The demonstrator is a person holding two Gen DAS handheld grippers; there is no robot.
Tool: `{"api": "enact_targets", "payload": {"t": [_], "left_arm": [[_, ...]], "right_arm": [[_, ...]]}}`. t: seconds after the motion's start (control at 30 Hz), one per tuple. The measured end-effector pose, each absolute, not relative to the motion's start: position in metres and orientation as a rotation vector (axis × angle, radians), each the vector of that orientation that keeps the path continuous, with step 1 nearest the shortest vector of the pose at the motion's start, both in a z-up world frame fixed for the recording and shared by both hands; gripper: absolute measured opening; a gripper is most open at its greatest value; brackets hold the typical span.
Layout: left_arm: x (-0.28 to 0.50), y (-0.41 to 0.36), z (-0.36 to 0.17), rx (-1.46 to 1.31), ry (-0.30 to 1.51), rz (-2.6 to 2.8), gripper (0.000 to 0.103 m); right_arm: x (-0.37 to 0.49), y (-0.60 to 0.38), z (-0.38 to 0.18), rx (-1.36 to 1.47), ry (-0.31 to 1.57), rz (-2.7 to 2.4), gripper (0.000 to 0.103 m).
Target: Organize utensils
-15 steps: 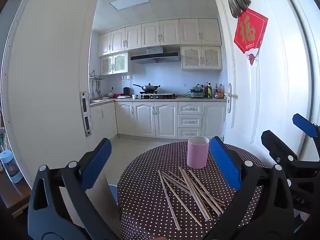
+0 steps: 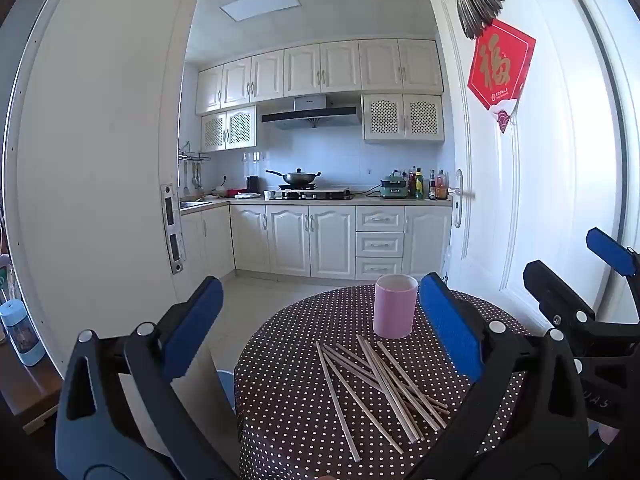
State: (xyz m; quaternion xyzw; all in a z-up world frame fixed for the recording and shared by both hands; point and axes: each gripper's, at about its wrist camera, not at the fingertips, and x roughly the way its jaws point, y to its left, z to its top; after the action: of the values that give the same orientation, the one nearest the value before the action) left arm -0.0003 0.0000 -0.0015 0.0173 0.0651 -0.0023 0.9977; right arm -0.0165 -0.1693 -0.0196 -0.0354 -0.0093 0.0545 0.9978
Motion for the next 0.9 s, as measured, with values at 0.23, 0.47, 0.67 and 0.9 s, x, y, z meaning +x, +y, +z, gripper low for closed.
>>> {"api": "enact_targets", "payload": {"t": [0.23,0.47,0.67,0.9], "left_arm": [[-0.0043,-0.0006,0.0049,0.036,0.126,0.000,0.097],[-0.0047,-0.0002,0.0050,0.035,0.125,0.000,0.097],[-0.0053,-0.0002,0.0055,0.035,0.124,0.000,0.097],[-0.0058,0.0001,0.0066,0.035,0.123,-0.001,0.097]], "right_arm": [[-0.0162,-0.1651,-0.0212,-0.070,-0.022,0.113,0.096],[-0.0180,-0.1658,-0.0215,-0.068,-0.024,0.113,0.096],[-0.0185,-0.1661,-0.0222,-0.066,-0.024,0.111,0.096],[-0.0193,-0.1687,-0.0228,-0.060,-0.023,0.114,0.096]]}}
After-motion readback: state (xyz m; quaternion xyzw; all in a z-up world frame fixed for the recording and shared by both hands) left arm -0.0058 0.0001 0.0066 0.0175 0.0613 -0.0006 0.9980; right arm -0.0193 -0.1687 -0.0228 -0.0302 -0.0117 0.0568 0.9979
